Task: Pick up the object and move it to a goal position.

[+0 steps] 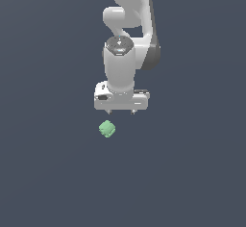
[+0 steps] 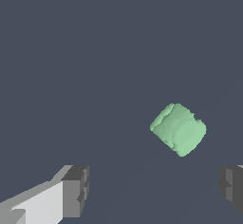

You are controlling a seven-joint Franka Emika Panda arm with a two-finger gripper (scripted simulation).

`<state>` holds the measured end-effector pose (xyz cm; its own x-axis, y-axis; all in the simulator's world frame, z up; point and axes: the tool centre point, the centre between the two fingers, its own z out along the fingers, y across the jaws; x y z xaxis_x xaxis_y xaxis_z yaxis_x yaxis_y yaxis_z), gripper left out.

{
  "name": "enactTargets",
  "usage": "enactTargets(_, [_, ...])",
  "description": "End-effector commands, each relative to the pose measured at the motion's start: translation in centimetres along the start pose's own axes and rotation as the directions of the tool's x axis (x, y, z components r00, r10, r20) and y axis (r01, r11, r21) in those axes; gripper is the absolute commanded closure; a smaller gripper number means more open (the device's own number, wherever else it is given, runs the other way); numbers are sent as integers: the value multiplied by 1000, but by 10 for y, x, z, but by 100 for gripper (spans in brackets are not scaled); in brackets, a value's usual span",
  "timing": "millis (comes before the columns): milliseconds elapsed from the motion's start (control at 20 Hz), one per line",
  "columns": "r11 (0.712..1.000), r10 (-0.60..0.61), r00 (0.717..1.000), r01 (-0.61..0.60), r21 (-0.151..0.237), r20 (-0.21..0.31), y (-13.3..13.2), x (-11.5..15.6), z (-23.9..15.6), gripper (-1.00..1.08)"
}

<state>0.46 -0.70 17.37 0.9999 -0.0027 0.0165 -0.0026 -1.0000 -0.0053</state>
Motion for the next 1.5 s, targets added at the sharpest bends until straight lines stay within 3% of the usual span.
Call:
enactTargets(0, [1000,0,1000,0,0,0,0,0,0,-92])
enactTargets(800, [999,35,999,-35,22,-7,-10,3,-15,-92])
enactTargets(1200, [986,168,986,-168,22,1,5,5,4,-92])
enactTargets(1450, [953,303,953,-303,18,8,21,6,23,-92])
